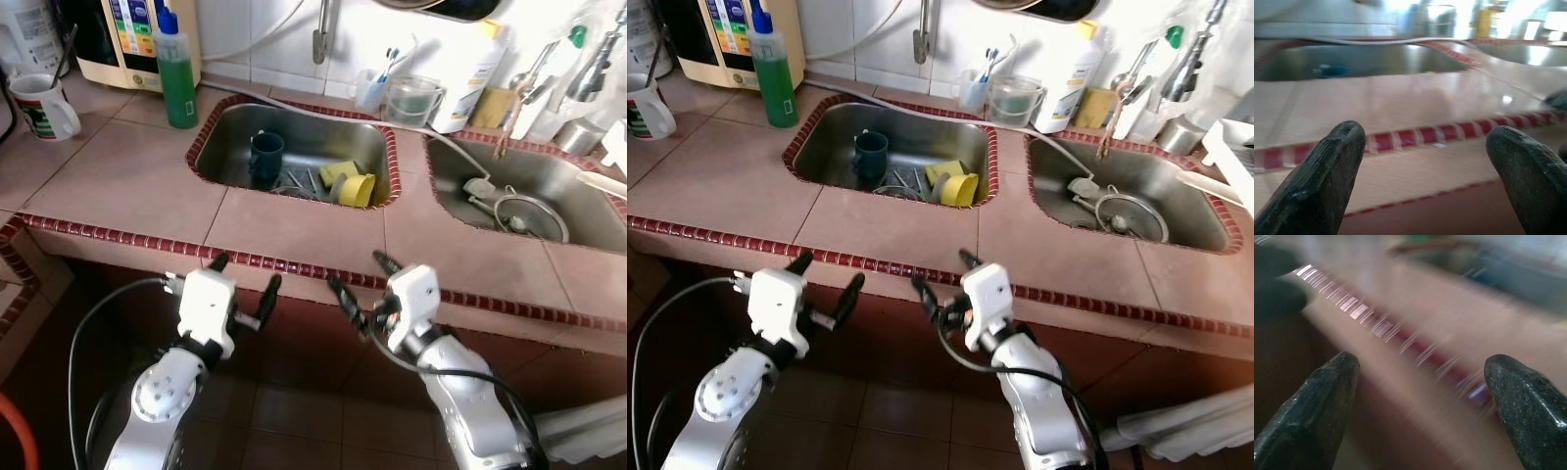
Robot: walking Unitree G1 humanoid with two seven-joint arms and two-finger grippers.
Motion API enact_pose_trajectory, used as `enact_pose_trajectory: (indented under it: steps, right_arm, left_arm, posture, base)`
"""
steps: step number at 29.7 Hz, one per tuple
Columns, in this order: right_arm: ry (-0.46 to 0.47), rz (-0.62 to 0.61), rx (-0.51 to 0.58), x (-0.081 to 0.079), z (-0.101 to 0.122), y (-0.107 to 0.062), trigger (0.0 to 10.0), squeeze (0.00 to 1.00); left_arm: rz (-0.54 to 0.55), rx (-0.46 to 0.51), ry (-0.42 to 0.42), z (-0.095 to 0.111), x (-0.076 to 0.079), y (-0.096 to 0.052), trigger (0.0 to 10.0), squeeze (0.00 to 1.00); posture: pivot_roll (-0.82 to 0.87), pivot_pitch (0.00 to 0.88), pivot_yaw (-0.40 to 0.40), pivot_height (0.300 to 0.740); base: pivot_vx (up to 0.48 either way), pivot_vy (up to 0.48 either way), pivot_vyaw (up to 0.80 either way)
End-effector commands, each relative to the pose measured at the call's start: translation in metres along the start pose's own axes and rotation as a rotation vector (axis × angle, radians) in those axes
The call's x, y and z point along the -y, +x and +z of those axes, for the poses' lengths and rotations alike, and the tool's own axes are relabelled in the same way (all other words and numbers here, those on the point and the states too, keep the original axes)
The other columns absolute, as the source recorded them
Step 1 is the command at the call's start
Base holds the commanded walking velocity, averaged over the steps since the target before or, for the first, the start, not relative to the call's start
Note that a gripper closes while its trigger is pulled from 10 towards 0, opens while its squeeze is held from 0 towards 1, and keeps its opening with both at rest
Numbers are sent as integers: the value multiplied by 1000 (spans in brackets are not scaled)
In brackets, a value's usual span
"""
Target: Kitchen organization
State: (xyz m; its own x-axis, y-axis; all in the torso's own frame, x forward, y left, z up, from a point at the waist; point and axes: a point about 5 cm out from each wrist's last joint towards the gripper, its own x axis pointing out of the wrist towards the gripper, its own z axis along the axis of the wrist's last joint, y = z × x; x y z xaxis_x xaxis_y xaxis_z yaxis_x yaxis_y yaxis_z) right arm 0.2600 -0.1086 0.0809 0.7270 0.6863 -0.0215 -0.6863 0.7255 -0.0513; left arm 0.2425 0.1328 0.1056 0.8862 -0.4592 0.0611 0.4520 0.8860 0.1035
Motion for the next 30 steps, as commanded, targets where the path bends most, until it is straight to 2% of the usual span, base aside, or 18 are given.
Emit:
enact_pose_trajectory:
  steps: [1,4,6,8,11,13,17,19,20,21,26,30]
  right_arm:
    - [52,71,-36,-4,-8,-4,10000,0]
    - [45,208,-109,-12,-19,-13,10000,0]
    - [43,245,-123,-14,-21,-15,10000,0]
    - [57,327,-173,-17,-28,-21,10000,0]
    - [63,384,-230,-18,-37,-28,10000,0]
    - [71,386,-276,-14,-46,-31,10000,0]
    - [106,289,-345,-4,-64,-33,10000,0]
    - [121,216,-373,2,-74,-34,10000,0]
    - [131,156,-392,5,-80,-35,10000,0]
    - [131,156,-392,5,-80,-35,10000,0]
    - [180,0,-463,12,-99,-40,10000,0]
    - [219,-222,-547,20,-117,-51,10000,0]
  left_arm:
    - [-58,25,10,0,8,-1,10000,0]
    - [-124,64,-22,-1,13,-8,10000,0]
    - [-142,77,-30,-1,14,-10,10000,0]
    - [-190,74,-10,-5,18,-15,10000,0]
    - [-232,43,17,-14,21,-21,10000,0]
    - [-251,-12,31,-28,21,-26,10000,0]
    - [-224,-146,30,-59,16,-35,10000,0]
    - [-167,-198,17,-74,11,-39,10000,0]
    - [-108,-259,15,-84,6,-39,10000,0]
    - [-108,-259,15,-84,6,-39,10000,0]
    - [8,-377,-42,-112,-1,-43,10000,0]
    - [56,-463,-65,-131,2,-42,10000,0]
  posture:
    - [-123,90,-127,740]
    - [-120,84,-130,740]
    - [-119,84,-131,740]
    - [-119,86,-132,740]
    - [-117,88,-133,740]
    - [-116,89,-132,740]
    - [-115,88,-132,740]
    - [-115,88,-132,740]
    - [-115,86,-129,740]
    - [-115,86,-129,740]
    - [-120,82,-126,740]
    - [-122,78,-119,740]
  base:
    - [0,0,0]
    - [0,0,0]
    - [0,0,0]
    - [0,0,0]
    - [0,0,0]
    - [0,0,0]
    - [0,0,0]
    - [0,0,0]
    - [0,0,0]
    - [0,0,0]
    - [0,0,0]
    - [0,0,0]
